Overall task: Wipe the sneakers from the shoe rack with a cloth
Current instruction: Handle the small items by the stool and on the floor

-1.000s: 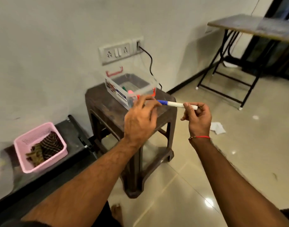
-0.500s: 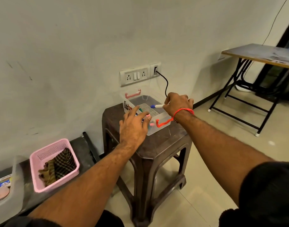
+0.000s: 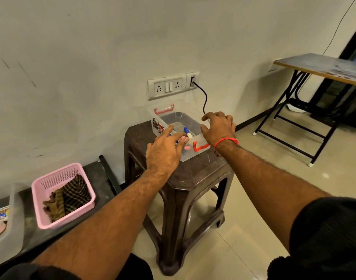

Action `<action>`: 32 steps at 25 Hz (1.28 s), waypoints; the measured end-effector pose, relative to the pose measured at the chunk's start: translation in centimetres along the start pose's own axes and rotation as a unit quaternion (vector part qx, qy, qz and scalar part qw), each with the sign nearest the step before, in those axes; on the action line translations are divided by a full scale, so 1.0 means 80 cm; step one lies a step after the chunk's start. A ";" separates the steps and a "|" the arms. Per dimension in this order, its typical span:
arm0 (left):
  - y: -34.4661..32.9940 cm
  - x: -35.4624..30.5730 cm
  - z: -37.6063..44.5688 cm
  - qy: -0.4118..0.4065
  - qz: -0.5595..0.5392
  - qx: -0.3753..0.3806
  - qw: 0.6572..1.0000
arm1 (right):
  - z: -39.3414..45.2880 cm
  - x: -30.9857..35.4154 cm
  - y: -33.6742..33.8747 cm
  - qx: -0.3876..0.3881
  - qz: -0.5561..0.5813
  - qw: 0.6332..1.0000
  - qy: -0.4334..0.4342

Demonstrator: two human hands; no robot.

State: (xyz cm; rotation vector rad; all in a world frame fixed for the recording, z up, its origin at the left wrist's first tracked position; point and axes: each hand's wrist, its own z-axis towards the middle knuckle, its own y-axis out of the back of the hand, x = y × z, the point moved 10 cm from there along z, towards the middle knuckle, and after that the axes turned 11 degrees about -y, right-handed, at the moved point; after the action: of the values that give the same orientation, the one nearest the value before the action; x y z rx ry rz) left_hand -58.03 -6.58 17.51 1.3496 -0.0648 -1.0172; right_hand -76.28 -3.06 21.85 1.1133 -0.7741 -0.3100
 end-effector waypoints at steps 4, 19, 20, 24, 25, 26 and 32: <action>0.000 -0.005 -0.005 -0.002 -0.022 -0.002 1.000 | -0.005 -0.036 -0.005 0.041 0.130 0.989 -0.061; 0.025 0.029 -0.034 -0.009 0.029 0.012 0.999 | -0.035 -0.009 -0.036 0.146 0.283 0.940 -0.122; 0.028 0.031 -0.034 -0.012 0.025 0.010 1.000 | -0.035 -0.008 -0.042 0.152 0.290 0.937 -0.126; 0.030 0.036 -0.025 -0.004 -0.006 0.015 1.000 | -0.032 -0.012 -0.057 0.144 0.301 0.933 -0.135; 0.028 0.036 -0.024 0.000 -0.013 0.015 1.000 | -0.031 -0.012 -0.058 0.142 0.303 0.933 -0.134; 0.027 0.036 -0.023 0.000 -0.018 0.013 1.000 | -0.030 -0.012 -0.059 0.143 0.304 0.933 -0.132; 0.016 0.036 -0.012 -0.005 -0.020 0.046 0.999 | -0.015 -0.015 -0.067 0.144 0.338 0.918 -0.145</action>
State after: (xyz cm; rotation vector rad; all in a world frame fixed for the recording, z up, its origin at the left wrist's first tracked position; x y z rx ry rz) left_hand -55.02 -7.80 16.83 1.4342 -0.0936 -1.0646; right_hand -75.51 -3.81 16.35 1.0093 -1.4513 0.2421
